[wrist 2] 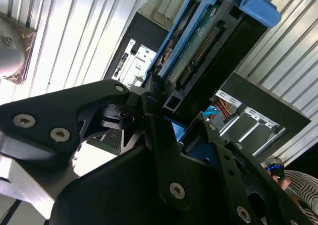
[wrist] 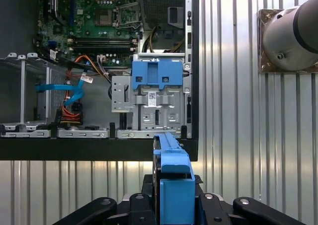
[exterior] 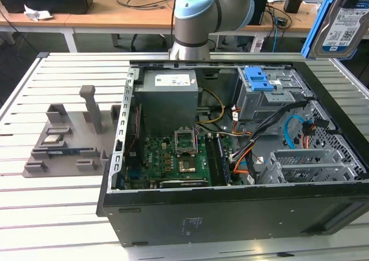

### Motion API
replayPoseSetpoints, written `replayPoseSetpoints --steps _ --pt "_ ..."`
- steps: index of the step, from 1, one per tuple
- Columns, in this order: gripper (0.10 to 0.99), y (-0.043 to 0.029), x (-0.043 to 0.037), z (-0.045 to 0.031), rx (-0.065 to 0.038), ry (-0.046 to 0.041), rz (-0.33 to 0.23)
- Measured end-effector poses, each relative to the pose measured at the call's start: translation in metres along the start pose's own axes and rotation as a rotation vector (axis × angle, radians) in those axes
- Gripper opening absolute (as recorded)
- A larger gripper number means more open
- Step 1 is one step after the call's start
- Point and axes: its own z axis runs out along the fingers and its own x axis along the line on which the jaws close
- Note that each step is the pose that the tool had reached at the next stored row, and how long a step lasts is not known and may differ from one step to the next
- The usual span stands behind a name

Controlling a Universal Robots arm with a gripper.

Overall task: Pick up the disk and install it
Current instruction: 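Pick up the disk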

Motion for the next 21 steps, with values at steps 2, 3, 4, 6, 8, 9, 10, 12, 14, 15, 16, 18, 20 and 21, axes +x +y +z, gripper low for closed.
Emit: replayPoseSetpoints --steps 2,3,4,6,8,9,10,12,14,15,16,18,20,21 --pt "0.365 0.0 0.0023 0.0001 0.0 0.0005 0.0" --pt "0.365 0.0 0.0035 0.0002 0.0 0.0007 0.0" --pt "0.365 0.0 0.0045 0.0002 0.0 0.0009 0.0" --pt "0.365 -0.0001 0.0067 0.0004 0.0 0.0013 0.0" --pt "0.365 -0.0001 0.0089 0.0005 0.0 0.0018 0.0" --pt "0.365 -0.0001 0.0099 0.0006 0.0 0.0018 0.0" --pt "0.365 -0.0001 0.0108 0.0007 0.0 0.0021 0.0" --pt "0.365 -0.0002 0.0127 0.0009 0.0 0.0024 0.0" --pt "0.365 -0.0001 0.0144 0.001 0.0 0.0028 0.0" --pt "0.365 -0.0002 0.0153 0.0012 0.0 0.0029 0.0" --pt "0.365 -0.0002 0.0162 0.0012 0.0 0.003 0.0" --pt "0.365 -0.0002 0.0179 0.0014 0.0 0.0032 0.0" --pt "0.365 -0.0002 0.0198 0.0016 0.0 0.0033 0.0" --pt "0.365 -0.0002 0.0206 0.0017 0.0 0.0034 0.0"
